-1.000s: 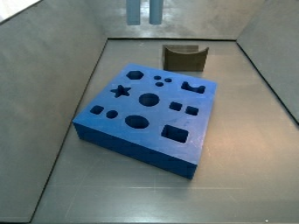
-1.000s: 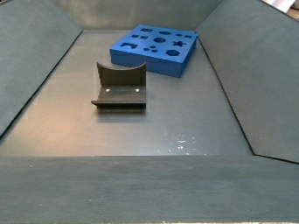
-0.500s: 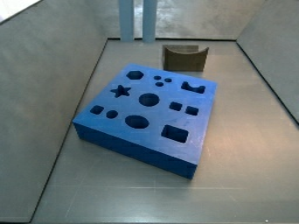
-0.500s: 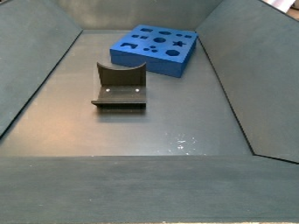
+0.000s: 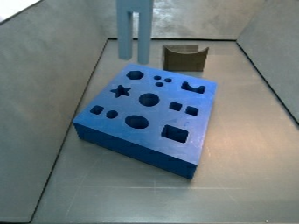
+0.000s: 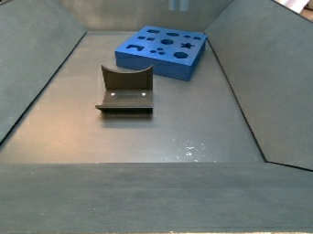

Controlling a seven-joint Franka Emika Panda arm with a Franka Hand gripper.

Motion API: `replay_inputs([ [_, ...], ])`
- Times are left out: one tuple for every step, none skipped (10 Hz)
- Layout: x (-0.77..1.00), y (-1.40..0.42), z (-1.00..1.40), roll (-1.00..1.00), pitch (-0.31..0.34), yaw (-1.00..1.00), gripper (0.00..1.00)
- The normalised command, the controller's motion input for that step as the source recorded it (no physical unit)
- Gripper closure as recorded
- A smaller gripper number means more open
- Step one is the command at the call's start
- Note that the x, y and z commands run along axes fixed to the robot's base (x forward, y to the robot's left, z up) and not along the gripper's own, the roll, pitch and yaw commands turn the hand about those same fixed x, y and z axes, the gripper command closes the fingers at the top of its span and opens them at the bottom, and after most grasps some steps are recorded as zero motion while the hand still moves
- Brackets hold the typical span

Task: Pick up the square-circle object. Move up. Move to above the board. Insert the square-circle object.
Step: Insert the square-circle object.

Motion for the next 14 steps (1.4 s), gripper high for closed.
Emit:
replay_inputs([
  [0.00, 0.00, 0.00, 0.00, 0.069, -0.31, 1.00],
  [0.00, 0.00, -0.11, 0.00, 0.000, 0.00, 1.00],
  [-0.09, -0.24, -0.81, 0.05, 0.000, 0.17, 1.00],
  [-0.21, -0.35, -1.00, 0.12, 0.000, 0.34, 1.00],
  [-0.25, -0.33, -1.00, 0.10, 0.000, 0.32, 1.00],
  [-0.20, -0.27, -0.91, 0.01, 0.000, 0.25, 1.00],
  [-0.21, -0.11, -0.67, 0.01, -0.010, 0.17, 1.00],
  [-0.18, 0.00, -0.43, 0.01, 0.000, 0.13, 1.00],
  [-0.05, 0.00, -0.03, -0.01, -0.027, 0.02, 1.00],
  [-0.09, 0.00, -0.15, 0.00, -0.026, 0.00, 1.00],
  [-0.23, -0.05, -0.71, 0.03, -0.041, 0.19, 1.00],
  [-0.29, -0.03, -0.61, 0.01, -0.044, 0.28, 1.00],
  [-0.12, 0.00, -0.08, -0.06, -0.049, 0.08, 1.00],
  [-0.01, 0.00, -0.04, 0.00, 0.000, 0.00, 1.00],
])
